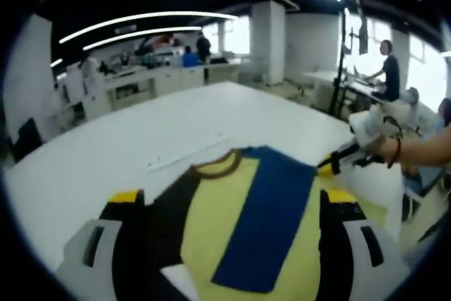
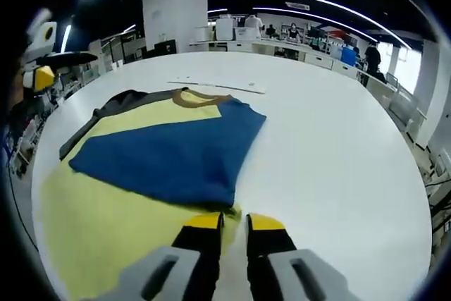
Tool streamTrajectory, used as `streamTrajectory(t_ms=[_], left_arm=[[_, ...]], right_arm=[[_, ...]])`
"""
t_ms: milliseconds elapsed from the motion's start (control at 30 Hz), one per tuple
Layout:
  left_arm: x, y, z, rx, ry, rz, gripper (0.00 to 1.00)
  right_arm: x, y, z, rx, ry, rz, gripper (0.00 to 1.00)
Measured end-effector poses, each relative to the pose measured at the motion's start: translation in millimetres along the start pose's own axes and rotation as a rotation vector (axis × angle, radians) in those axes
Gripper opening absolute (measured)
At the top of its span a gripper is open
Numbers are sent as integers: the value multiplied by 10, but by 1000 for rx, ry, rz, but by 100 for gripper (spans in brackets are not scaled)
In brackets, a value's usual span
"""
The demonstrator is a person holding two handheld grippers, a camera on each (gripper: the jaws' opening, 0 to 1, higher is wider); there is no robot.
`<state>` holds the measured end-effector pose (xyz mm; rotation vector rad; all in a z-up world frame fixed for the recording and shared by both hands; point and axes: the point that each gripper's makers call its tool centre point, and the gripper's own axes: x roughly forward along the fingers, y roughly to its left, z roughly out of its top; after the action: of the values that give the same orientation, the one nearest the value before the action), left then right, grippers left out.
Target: Fold the garment on the visible template until the final outline fits inside the template.
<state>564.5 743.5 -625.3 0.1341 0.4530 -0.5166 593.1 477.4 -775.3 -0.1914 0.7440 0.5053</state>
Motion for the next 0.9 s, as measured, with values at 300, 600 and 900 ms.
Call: streamTrajectory(t_ms=[300, 600, 900], left_arm=[[-362, 1, -367, -59, 28, 53, 99], [-569, 44, -625, -80, 59, 95, 98], [-664, 8, -761, -117, 57, 105, 96]], right_arm=[[8, 7, 13, -21, 18, 0, 0], [-9, -35, 9, -16, 38, -5, 0], [-31, -149, -21, -23, 72, 3, 0]])
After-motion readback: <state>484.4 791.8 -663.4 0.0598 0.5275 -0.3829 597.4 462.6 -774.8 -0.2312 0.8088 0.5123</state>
